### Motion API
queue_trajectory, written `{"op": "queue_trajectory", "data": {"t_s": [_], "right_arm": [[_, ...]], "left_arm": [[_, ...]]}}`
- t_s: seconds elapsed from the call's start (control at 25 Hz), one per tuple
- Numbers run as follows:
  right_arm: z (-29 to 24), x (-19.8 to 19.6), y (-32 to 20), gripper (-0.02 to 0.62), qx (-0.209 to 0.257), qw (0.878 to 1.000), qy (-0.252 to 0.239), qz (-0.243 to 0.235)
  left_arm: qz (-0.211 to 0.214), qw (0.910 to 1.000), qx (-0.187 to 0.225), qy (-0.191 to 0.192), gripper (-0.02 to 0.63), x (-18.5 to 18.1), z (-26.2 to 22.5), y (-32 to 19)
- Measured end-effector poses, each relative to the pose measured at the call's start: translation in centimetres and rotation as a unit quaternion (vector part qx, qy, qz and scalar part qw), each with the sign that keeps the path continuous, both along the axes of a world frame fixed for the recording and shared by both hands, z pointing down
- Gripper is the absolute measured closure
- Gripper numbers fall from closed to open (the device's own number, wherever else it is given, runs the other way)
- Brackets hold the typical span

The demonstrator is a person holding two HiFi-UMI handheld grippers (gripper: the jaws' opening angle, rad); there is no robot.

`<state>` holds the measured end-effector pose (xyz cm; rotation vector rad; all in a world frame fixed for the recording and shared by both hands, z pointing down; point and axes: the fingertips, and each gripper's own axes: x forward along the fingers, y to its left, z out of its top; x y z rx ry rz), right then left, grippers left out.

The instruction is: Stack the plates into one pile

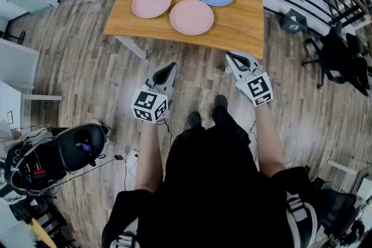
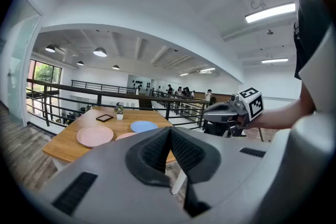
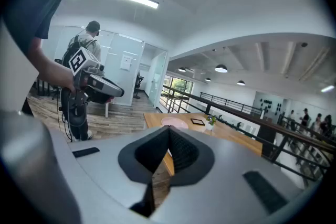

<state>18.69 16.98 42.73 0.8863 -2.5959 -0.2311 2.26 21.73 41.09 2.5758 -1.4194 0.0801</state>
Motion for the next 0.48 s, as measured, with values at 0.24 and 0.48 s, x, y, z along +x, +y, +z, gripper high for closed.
{"op": "queue_trajectory", "data": {"t_s": [0.24, 0.48], "right_arm": [[0.4, 0.1, 1.4, 0.589, -0.003, 1.000, -0.013, 0.008], [1.1, -0.3, 2.1, 0.589, -0.007, 1.000, -0.010, 0.005]], "left_arm": [[0.002, 1.0000, 0.003, 0.002, 0.584, 0.0, -0.1, 1.2], [0.002, 1.0000, 0.005, 0.003, 0.584, -0.2, -0.2, 1.7]]}}
